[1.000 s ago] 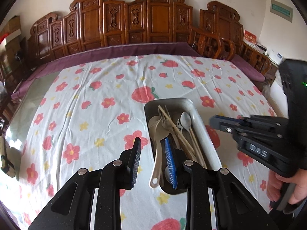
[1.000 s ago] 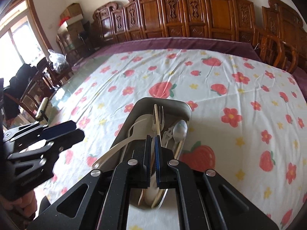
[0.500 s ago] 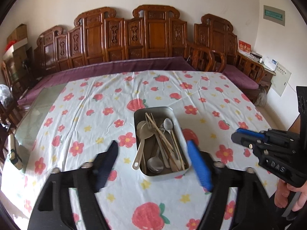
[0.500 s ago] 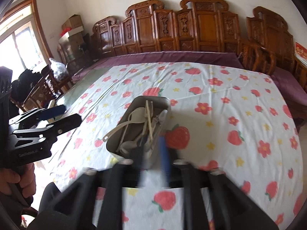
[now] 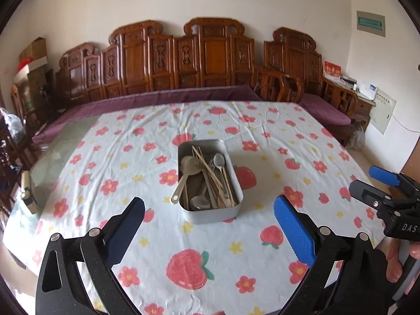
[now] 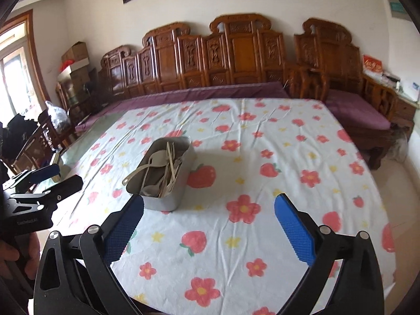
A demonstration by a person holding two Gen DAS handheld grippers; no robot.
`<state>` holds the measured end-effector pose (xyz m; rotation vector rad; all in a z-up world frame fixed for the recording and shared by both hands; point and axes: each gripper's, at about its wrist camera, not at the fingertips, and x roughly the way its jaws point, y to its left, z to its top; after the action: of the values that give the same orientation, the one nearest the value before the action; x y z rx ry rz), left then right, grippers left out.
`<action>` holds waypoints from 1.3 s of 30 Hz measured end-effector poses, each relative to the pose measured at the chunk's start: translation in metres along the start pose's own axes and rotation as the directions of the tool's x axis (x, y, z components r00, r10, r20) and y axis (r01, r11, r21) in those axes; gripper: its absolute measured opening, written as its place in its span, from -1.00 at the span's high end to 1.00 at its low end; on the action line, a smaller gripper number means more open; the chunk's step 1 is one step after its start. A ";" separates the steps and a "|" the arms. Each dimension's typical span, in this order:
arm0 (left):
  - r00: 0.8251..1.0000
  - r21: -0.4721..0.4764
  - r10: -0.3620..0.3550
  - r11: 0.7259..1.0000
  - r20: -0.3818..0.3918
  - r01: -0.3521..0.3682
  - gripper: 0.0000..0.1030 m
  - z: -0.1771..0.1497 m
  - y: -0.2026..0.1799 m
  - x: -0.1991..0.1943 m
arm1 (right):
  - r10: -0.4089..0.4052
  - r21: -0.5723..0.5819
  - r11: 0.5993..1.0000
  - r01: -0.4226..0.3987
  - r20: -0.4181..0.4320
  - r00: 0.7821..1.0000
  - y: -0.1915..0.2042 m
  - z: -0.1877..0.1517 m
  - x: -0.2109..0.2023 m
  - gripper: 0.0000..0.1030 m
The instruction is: Organize utensils
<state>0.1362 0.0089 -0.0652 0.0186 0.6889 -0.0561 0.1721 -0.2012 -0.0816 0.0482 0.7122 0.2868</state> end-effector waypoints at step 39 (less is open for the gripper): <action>0.979 -0.053 0.057 0.997 0.193 -0.048 -0.85 0.009 -0.004 -0.113 | -0.005 -0.042 0.999 0.016 0.257 0.966 0.026 0.010 -0.135 -0.95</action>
<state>0.0553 0.0096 0.0137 -0.0146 0.4933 0.0095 0.0749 -0.2130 0.0156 0.0394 0.4476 0.2799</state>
